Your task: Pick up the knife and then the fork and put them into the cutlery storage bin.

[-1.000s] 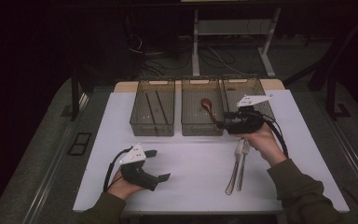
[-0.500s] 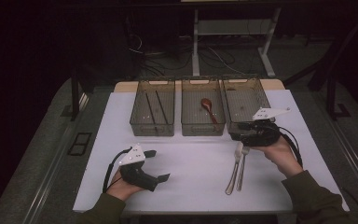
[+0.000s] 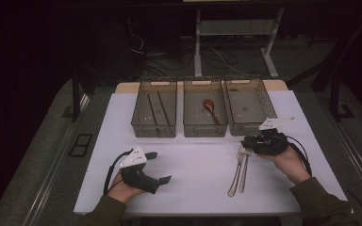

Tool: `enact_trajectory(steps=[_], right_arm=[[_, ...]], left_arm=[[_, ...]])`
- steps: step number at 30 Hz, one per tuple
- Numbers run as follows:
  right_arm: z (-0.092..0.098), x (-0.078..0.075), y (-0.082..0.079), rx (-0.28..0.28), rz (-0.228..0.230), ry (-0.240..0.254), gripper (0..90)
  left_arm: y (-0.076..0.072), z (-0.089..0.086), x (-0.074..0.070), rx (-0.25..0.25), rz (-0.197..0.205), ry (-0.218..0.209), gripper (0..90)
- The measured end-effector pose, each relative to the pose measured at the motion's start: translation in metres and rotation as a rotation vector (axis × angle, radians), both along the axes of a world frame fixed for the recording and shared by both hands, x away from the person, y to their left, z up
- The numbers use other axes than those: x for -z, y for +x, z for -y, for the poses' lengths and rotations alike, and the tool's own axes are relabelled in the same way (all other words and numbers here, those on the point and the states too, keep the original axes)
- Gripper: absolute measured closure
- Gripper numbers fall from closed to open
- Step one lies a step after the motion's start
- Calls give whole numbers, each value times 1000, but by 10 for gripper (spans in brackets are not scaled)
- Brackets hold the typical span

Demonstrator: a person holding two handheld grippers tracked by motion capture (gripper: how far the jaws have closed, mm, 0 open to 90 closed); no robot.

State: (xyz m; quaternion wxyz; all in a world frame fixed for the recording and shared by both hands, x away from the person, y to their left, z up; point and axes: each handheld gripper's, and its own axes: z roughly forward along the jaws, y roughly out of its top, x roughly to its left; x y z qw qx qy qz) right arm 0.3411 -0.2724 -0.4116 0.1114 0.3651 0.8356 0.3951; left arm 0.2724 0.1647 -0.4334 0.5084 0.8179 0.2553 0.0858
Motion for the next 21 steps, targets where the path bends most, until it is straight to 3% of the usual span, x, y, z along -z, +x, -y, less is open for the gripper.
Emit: enact_trajectory(steps=[7,21], right_arm=[[-7,9,11,2,1,-40,884],[-7,25,32,76,-27,-119,890]], left_arm=[[0,1,0,2,1,3,0],[0,1,1,3,0,3,0]])
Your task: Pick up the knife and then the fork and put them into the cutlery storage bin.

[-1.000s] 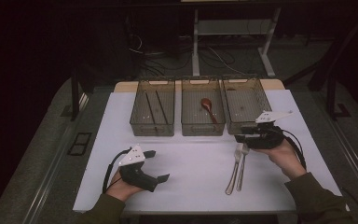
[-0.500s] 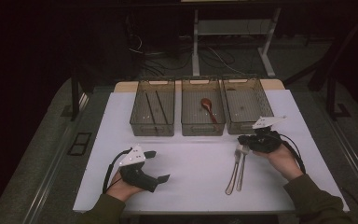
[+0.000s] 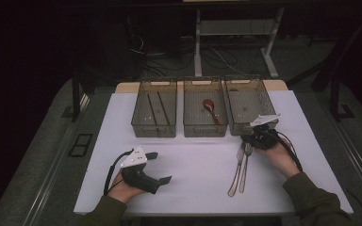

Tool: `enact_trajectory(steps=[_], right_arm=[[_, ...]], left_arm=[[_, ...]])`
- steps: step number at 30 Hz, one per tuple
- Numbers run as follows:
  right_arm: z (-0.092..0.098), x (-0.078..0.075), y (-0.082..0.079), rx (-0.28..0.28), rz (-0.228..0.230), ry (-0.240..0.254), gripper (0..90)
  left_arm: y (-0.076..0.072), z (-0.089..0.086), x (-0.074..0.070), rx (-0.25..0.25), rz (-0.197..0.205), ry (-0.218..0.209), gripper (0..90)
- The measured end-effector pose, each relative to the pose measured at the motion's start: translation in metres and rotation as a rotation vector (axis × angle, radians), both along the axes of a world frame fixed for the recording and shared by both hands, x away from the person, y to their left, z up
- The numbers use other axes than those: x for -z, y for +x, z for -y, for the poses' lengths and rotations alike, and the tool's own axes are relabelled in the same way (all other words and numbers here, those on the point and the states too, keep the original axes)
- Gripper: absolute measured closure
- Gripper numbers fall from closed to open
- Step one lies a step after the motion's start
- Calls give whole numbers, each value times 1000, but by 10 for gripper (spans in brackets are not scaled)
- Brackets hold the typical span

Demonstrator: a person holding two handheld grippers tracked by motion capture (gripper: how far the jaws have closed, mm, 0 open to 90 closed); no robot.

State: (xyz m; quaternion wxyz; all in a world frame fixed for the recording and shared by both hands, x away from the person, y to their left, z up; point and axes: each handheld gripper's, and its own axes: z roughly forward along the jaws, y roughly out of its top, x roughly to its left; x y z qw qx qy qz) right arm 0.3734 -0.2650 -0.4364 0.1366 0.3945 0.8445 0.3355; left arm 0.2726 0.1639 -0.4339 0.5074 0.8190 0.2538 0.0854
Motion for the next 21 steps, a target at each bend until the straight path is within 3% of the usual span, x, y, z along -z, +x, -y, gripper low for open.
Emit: enact_trajectory(steps=[21], right_arm=[[14,-1,-5,31,-2,-80,890]], left_arm=[[0,0,0,-3,-3,-4,0]])
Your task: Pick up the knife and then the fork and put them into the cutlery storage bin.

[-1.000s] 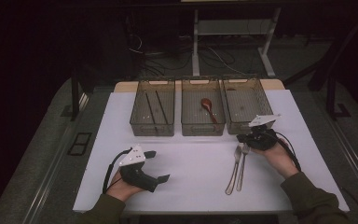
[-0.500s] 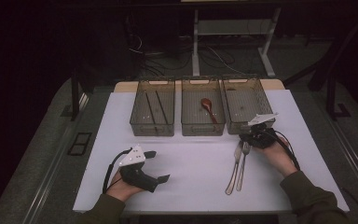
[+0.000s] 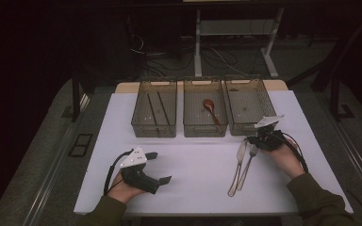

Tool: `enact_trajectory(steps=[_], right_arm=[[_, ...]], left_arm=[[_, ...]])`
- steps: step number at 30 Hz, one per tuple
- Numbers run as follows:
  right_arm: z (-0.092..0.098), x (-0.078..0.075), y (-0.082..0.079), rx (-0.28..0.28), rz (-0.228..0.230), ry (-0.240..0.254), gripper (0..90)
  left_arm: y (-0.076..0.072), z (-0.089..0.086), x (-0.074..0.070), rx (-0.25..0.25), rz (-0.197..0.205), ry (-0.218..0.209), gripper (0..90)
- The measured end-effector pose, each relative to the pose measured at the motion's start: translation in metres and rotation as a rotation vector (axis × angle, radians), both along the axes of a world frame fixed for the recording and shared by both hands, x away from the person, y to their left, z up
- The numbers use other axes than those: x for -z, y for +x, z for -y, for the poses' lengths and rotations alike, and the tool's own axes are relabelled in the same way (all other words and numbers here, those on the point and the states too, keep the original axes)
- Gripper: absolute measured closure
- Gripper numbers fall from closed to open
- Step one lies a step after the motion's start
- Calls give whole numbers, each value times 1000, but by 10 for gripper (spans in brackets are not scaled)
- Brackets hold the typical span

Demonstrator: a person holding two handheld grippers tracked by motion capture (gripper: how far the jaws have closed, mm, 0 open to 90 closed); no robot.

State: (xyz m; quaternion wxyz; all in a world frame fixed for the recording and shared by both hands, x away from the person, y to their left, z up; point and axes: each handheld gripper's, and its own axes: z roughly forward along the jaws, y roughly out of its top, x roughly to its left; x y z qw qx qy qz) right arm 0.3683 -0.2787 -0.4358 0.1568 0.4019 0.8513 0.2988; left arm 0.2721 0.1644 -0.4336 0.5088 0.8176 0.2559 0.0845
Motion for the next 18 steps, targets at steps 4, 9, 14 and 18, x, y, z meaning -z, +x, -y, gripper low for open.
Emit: enact_trajectory(steps=[4,9,14,18], right_arm=[[6,0,-3,7,-11,-8,890],[13,0,-8,18,-24,-13,890],[21,1,-13,23,-40,-10,890],[30,2,-19,28,-51,-16,890]], left_arm=[[0,0,0,1,1,0,0],[0,0,0,0,0,0,0],[0,0,0,0,-1,-1,0],[0,0,0,0,0,-1,0]])
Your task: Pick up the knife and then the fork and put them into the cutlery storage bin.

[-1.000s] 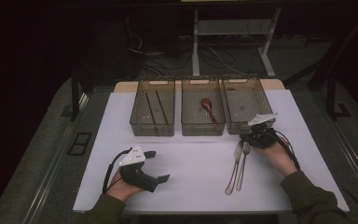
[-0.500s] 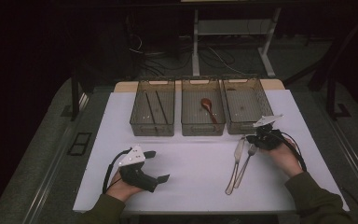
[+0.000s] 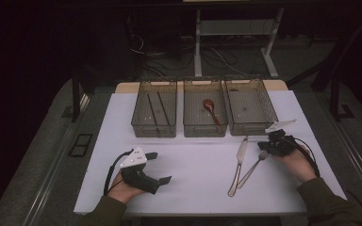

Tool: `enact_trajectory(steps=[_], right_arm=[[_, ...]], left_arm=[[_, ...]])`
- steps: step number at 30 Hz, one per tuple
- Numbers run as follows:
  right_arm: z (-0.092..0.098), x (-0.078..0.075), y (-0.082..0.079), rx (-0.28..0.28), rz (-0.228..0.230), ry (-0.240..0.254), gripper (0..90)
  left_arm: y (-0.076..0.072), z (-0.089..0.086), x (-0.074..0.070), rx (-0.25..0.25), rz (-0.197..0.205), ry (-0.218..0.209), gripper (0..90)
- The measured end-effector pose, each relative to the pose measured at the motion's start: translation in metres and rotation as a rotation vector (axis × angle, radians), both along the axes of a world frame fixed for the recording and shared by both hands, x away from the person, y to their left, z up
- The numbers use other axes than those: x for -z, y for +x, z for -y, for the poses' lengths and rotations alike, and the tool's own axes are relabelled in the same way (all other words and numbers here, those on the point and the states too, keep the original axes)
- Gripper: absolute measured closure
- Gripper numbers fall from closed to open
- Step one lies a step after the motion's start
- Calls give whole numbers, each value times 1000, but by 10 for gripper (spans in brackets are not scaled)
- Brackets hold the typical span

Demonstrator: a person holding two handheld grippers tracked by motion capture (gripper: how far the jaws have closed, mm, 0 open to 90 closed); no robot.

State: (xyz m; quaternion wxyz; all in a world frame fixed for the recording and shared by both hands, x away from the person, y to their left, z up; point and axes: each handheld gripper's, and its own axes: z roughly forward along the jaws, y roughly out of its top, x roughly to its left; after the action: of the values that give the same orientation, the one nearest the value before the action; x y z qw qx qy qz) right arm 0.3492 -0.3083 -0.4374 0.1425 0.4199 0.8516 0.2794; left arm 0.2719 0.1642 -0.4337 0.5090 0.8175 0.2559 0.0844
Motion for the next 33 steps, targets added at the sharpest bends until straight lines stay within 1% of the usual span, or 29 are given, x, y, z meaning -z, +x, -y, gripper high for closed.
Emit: enact_trajectory(steps=[8,12,13,17,21,27,30,33], right_arm=[[14,1,-12,11,-22,-3,890],[20,2,-18,10,-37,-15,890],[22,2,-19,10,-39,-9,890],[28,1,-25,9,-50,-9,890],[34,1,-32,8,-64,-8,891],[39,-1,-44,-6,-84,-23,891],[40,-2,-45,-10,-92,-21,891],[39,-3,-44,-26,-85,-41,889]], left_arm=[[0,0,0,1,1,3,0],[0,0,0,1,0,3,0],[0,0,0,1,0,3,0],[0,1,0,1,-1,3,0],[0,1,0,0,-1,3,0],[0,1,0,0,-3,3,0],[0,1,0,0,0,4,0],[0,1,0,-1,-3,2,0]])
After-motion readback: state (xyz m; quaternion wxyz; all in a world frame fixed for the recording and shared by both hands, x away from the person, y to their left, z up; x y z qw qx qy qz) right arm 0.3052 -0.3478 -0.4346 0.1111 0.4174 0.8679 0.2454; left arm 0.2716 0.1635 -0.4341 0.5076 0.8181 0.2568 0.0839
